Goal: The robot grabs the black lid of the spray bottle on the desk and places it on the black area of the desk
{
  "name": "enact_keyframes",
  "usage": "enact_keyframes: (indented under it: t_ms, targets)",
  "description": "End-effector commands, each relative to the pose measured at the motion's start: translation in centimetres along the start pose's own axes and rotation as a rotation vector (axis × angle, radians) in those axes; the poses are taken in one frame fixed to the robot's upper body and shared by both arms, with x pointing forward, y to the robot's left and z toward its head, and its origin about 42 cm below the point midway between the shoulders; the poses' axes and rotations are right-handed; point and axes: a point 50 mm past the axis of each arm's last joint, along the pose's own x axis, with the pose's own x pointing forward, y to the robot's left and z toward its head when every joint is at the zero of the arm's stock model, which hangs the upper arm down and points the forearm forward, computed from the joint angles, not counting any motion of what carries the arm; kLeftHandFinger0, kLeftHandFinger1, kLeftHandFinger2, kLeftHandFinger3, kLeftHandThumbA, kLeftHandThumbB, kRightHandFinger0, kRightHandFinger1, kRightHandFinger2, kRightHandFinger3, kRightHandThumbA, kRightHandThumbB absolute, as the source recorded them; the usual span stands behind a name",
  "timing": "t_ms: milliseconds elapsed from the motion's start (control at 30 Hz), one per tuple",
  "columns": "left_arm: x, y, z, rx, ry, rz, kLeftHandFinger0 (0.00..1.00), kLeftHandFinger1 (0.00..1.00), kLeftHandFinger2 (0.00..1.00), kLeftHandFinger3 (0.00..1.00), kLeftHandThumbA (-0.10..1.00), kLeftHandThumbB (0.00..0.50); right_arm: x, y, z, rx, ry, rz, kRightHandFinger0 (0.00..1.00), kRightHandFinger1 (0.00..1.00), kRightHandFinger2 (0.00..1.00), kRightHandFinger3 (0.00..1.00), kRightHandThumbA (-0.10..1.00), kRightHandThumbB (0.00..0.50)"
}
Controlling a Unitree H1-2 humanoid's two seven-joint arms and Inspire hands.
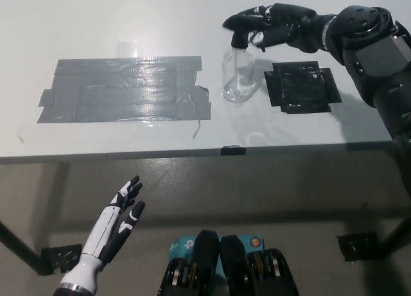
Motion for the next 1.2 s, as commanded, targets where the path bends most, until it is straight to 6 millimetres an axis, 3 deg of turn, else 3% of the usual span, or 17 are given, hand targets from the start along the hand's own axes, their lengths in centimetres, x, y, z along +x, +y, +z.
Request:
enact_keyframes:
  t_ms: [0, 100, 267, 333, 533, 600, 700, 767, 900, 1167]
  targets:
    - [0.6, 0.8, 1.1, 0.023, -0.055, -0.007, 1.00, 1.00, 1.00, 1.00, 0.98, 0.058, -0.4, -1.3, 4.6, -0.111, -0.130, -0.094, 0.34, 0.31, 0.35, 0.40, -0.10, 0.412]
    - [0.9, 0.8, 1.3, 0.023, -0.063, -0.011, 1.00, 1.00, 1.00, 1.00, 0.99, 0.060, -0.5, -1.6, 4.3, -0.102, -0.150, -0.126, 0.43, 0.33, 0.34, 0.40, -0.09, 0.417]
    - [1.2, 0.8, 1.4, 0.013, -0.068, -0.013, 1.00, 1.00, 1.00, 1.00, 0.98, 0.070, -0.6, -2.0, 4.1, -0.031, -0.161, -0.174, 0.19, 0.18, 0.25, 0.38, -0.09, 0.436]
    - [1.2, 0.8, 1.4, 0.006, -0.070, -0.012, 1.00, 1.00, 1.00, 1.00, 0.98, 0.070, -0.7, -2.1, 4.2, -0.009, -0.167, -0.186, 0.17, 0.16, 0.24, 0.38, -0.10, 0.437]
    - [1.2, 0.8, 1.4, 0.003, -0.071, -0.016, 1.00, 1.00, 1.00, 1.00, 0.97, 0.067, -0.8, -2.5, 4.4, 0.027, -0.186, -0.222, 0.12, 0.17, 0.33, 0.43, -0.10, 0.413]
    - [1.3, 0.8, 1.5, 0.011, -0.072, -0.014, 1.00, 1.00, 1.00, 1.00, 0.97, 0.070, -1.0, -2.9, 4.6, 0.053, -0.204, -0.247, 0.15, 0.19, 0.34, 0.43, -0.10, 0.415]
    - [1.3, 0.8, 1.5, 0.022, -0.071, -0.013, 1.00, 1.00, 1.00, 1.00, 0.98, 0.070, -1.6, -3.9, 5.2, 0.190, -0.294, -0.280, 0.19, 0.21, 0.34, 0.39, -0.10, 0.445]
    - [1.3, 0.8, 1.4, 0.020, -0.072, -0.011, 1.00, 1.00, 1.00, 1.00, 0.98, 0.062, -2.1, -4.7, 5.9, 0.321, -0.342, -0.298, 0.15, 0.21, 0.35, 0.37, -0.10, 0.462]
    - [1.4, 0.9, 1.4, 0.014, -0.072, -0.010, 1.00, 1.00, 1.00, 1.00, 0.97, 0.057, -3.7, -7.0, 7.8, 0.570, -0.511, -0.316, 0.22, 0.27, 0.47, 0.43, -0.10, 0.411]
    - [1.3, 0.9, 1.2, 0.012, -0.067, -0.009, 1.00, 1.00, 1.00, 1.00, 0.96, 0.050, -6.8, -11.0, 9.6, 0.840, -0.651, -0.396, 0.24, 0.31, 0.49, 0.44, -0.10, 0.373]
